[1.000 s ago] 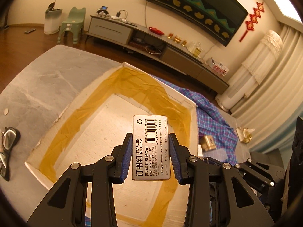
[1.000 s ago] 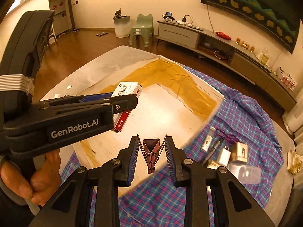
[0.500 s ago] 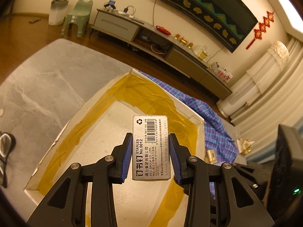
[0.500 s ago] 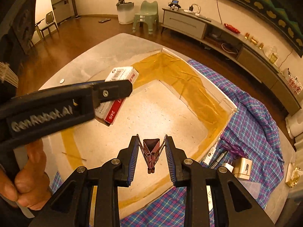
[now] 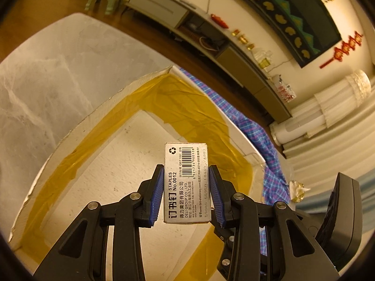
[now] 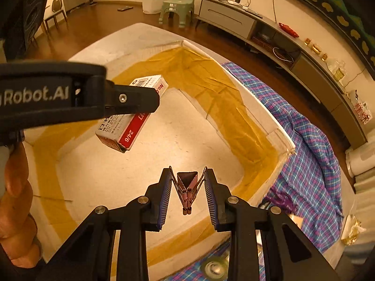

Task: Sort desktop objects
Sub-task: 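Lower both tools over the cardboard box and open both to drop the items, then move both open tools back over the items on the plaid shirt, then grasp the green tape roll with the left tool while the right tool grasps the beige tissue pack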

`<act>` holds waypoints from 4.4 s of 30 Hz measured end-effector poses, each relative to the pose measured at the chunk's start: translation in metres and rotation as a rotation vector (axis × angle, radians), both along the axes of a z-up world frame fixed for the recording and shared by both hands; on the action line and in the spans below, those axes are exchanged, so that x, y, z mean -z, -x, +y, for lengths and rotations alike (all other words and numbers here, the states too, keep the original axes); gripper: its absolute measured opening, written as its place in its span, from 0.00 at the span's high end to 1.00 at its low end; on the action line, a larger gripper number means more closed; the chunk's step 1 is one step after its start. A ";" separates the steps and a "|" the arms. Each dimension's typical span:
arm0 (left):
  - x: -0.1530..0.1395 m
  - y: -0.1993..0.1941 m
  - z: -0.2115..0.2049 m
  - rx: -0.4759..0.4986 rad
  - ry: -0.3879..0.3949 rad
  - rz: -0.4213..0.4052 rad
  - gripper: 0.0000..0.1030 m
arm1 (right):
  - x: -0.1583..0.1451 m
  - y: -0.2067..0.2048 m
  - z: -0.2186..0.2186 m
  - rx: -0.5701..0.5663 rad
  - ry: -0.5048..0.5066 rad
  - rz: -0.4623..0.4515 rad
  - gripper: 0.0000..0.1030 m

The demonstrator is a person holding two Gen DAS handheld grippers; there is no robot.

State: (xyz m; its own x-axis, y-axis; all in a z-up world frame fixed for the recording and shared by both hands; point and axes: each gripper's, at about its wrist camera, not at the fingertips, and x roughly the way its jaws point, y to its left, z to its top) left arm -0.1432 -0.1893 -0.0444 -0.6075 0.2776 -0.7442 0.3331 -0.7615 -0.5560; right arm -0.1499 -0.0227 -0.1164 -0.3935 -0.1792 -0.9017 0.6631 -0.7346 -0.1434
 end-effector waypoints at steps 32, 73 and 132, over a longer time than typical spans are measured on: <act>0.027 0.010 -0.016 -0.047 0.007 -0.083 0.48 | 0.010 0.019 0.001 -0.006 -0.007 -0.091 0.56; -0.061 -0.140 0.181 0.484 0.437 0.326 0.48 | -0.040 -0.122 0.200 0.243 0.419 0.137 0.47; 0.074 -0.072 0.237 0.583 0.503 0.043 0.52 | 0.077 -0.062 0.253 0.420 0.300 -0.033 0.54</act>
